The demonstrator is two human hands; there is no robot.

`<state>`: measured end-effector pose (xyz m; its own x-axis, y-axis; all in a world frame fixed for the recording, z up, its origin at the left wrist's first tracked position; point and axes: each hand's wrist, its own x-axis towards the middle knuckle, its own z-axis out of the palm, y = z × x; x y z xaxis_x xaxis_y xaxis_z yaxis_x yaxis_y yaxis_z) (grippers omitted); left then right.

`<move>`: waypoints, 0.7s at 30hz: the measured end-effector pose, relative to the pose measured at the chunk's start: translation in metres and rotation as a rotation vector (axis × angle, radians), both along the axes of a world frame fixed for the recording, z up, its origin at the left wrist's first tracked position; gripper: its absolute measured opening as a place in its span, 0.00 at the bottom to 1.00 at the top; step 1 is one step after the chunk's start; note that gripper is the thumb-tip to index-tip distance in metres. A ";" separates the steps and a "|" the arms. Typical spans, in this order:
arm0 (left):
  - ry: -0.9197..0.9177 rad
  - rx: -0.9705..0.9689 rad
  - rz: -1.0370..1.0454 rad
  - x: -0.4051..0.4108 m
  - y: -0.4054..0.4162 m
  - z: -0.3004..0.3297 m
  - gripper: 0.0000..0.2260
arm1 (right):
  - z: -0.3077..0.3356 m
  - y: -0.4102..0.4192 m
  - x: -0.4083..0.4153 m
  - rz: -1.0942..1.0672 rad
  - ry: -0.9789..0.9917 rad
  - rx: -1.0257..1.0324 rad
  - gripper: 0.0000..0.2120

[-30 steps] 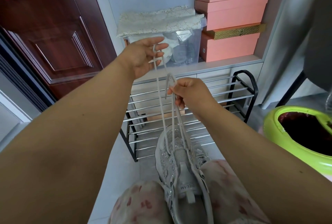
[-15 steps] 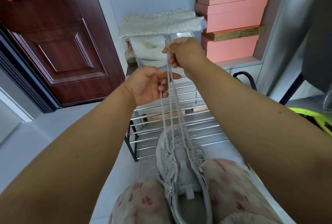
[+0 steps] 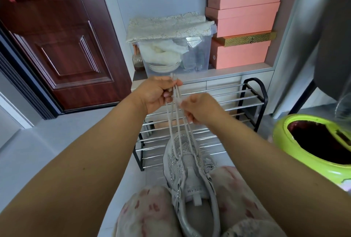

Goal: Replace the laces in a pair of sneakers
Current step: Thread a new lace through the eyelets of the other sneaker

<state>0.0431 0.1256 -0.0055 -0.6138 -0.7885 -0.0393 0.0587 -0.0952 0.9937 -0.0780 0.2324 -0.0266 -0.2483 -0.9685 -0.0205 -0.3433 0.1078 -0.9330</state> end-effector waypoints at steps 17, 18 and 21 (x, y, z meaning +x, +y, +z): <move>-0.350 0.097 -0.258 0.021 0.051 -0.031 0.30 | 0.053 -0.018 0.000 -0.023 -0.284 -0.280 0.15; -0.382 0.087 -0.290 0.024 0.056 -0.034 0.32 | 0.060 -0.022 0.000 -0.034 -0.307 -0.295 0.15; -0.485 0.008 -0.380 0.032 0.068 -0.039 0.35 | 0.076 -0.033 0.000 -0.061 -0.367 -0.319 0.15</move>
<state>0.0751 0.1935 -0.0447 -0.7624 -0.5168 -0.3894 -0.4394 -0.0284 0.8978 -0.0779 0.1999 0.0494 -0.3364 -0.9246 0.1786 0.0120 -0.1939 -0.9809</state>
